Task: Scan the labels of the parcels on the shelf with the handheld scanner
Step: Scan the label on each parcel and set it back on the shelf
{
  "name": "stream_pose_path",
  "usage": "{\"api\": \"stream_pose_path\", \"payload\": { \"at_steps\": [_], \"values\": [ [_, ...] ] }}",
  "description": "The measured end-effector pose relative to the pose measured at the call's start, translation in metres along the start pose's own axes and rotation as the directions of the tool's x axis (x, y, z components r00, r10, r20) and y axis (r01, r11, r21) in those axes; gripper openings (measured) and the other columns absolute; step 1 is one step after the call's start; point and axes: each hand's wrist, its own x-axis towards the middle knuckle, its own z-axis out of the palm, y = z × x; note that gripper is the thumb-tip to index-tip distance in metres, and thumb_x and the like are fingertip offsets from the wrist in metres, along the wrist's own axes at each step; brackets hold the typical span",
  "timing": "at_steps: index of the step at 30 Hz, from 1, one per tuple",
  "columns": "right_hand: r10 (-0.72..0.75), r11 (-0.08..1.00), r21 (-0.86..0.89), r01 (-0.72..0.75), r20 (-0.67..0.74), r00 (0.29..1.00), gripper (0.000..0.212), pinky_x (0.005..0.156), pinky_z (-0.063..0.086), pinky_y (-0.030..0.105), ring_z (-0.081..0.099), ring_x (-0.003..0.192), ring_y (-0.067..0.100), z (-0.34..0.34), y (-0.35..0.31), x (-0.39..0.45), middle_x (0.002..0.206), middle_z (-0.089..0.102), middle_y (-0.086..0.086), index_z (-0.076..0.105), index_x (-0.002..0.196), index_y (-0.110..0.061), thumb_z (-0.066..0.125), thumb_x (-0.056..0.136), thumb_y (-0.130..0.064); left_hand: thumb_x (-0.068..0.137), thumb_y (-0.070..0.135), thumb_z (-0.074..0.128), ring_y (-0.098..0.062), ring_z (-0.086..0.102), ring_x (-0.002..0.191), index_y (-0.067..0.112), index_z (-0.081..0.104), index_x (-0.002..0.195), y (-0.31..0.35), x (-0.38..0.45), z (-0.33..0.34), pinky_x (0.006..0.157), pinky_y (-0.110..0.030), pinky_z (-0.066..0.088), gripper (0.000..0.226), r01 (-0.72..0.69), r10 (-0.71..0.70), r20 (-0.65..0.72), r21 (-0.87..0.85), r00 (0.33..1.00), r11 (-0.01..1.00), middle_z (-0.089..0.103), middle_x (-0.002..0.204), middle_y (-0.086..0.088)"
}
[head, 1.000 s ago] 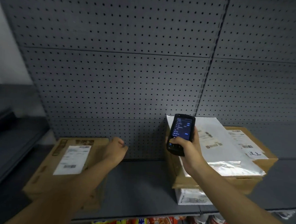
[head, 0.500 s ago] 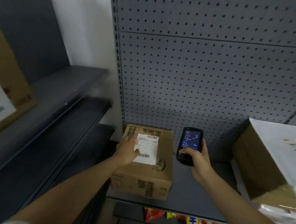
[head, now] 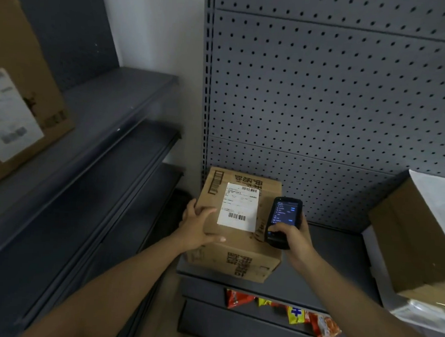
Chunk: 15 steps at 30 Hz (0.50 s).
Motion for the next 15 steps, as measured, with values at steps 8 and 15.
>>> {"api": "stream_pose_path", "payload": {
  "at_steps": [8, 15],
  "values": [
    [0.041, 0.999, -0.01, -0.041, -0.019, 0.999, 0.086, 0.074, 0.054, 0.041, 0.062, 0.107, 0.031, 0.004, 0.006, -0.005, 0.121, 0.064, 0.011, 0.049, 0.134, -0.026, 0.074, 0.056, 0.002, 0.051, 0.046, 0.09, -0.028, 0.01, 0.144, 0.04, -0.008, 0.149, -0.017, 0.003, -0.001, 0.117, -0.049, 0.023, 0.139, 0.019, -0.023, 0.136, 0.032, 0.99, 0.999, -0.011, 0.154, 0.001],
    [0.04, 0.999, -0.001, -0.04, -0.032, 0.999, 0.074, 0.069, 0.051, 0.037, 0.062, 0.1, 0.029, 0.0, 0.011, -0.008, 0.121, 0.063, 0.012, 0.048, 0.134, -0.024, 0.066, 0.071, 0.012, 0.056, 0.047, 0.086, -0.026, 0.03, 0.134, 0.042, -0.014, 0.147, -0.022, 0.006, 0.008, 0.109, -0.046, 0.037, 0.135, -0.011, 0.006, 0.054, 0.101, 0.999, 0.995, 0.007, 0.149, 0.0]
  ]
}}
